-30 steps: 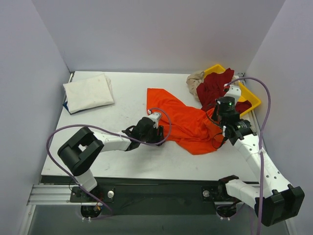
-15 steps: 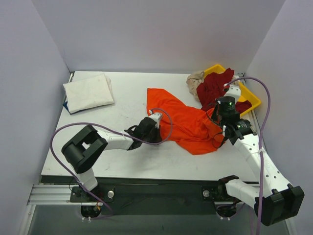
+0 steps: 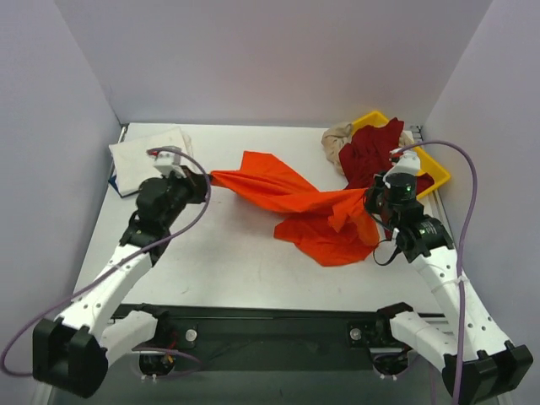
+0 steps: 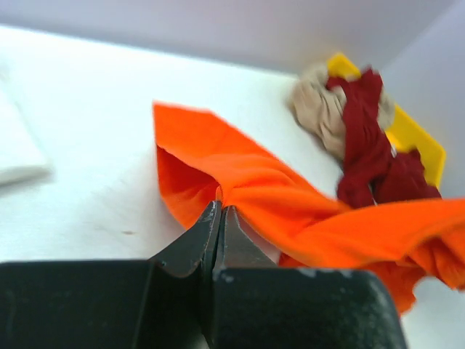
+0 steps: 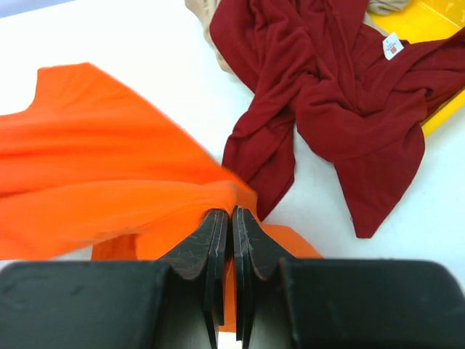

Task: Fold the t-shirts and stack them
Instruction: Flatten out the tshirt

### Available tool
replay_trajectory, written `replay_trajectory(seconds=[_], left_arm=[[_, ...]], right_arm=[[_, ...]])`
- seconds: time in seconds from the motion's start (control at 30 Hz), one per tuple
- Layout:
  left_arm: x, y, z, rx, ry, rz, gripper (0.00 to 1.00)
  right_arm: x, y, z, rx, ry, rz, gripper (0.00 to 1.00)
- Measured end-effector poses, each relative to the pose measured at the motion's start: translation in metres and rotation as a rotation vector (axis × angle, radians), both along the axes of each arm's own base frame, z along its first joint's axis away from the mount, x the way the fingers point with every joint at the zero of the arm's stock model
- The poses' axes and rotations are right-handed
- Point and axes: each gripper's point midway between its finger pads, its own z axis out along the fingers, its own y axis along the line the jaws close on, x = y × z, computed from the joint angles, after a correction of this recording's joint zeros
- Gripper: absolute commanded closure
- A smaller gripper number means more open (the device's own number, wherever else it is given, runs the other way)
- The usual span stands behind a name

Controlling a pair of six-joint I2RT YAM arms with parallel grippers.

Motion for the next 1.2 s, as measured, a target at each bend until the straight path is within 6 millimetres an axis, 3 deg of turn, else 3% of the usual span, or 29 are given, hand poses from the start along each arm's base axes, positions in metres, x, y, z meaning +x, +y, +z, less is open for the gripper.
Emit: replay_trajectory(seconds=[0.1, 0.17, 0.23, 0.3, 0.4, 0.47, 0.7, 0.8, 0.9, 1.03, 1.2], left_arm=[[-0.007, 0.054, 0.033, 0.001, -0.097, 0.138, 1.0], [-0.009, 0.085, 0.034, 0.018, -0.102, 0.219, 1.0], [-0.008, 0.102, 0.023, 0.034, -0.072, 0.264, 1.0], [-0.008, 0.105, 0.001, 0.053, -0.011, 0.268, 1.0], [-0.01, 0.104, -0.036, 0.079, 0.099, 0.25, 1.0], [-0.012, 0.102, -0.05, 0.089, 0.146, 0.233, 1.0], [-0.012, 0.103, -0.053, 0.097, 0.155, 0.226, 1.0], [-0.012, 0.104, -0.053, 0.096, 0.155, 0.229, 1.0], [-0.011, 0.104, -0.054, 0.097, 0.156, 0.229, 1.0], [-0.01, 0.103, -0.059, 0.099, 0.171, 0.225, 1.0], [-0.01, 0.103, -0.061, 0.1, 0.176, 0.223, 1.0]], right_arm=[[-0.006, 0.001, 0.004, 0.023, -0.02, 0.007, 0.99], [-0.008, 0.001, 0.001, 0.03, -0.01, 0.001, 0.91], [-0.009, 0.001, -0.006, 0.032, 0.014, -0.006, 0.75], [-0.012, -0.002, -0.018, 0.018, 0.055, -0.032, 0.58], [-0.02, -0.007, -0.034, -0.006, 0.105, -0.061, 0.51], [-0.026, -0.005, -0.039, -0.014, 0.119, -0.055, 0.49], [-0.045, 0.05, -0.044, 0.005, 0.125, 0.135, 0.5], [-0.049, 0.075, -0.07, 0.025, 0.189, 0.216, 0.5], [-0.058, 0.095, -0.114, 0.004, 0.306, 0.271, 0.5], [-0.073, 0.102, -0.162, -0.069, 0.446, 0.284, 0.51], [-0.067, 0.085, -0.173, -0.138, 0.453, 0.178, 0.5]])
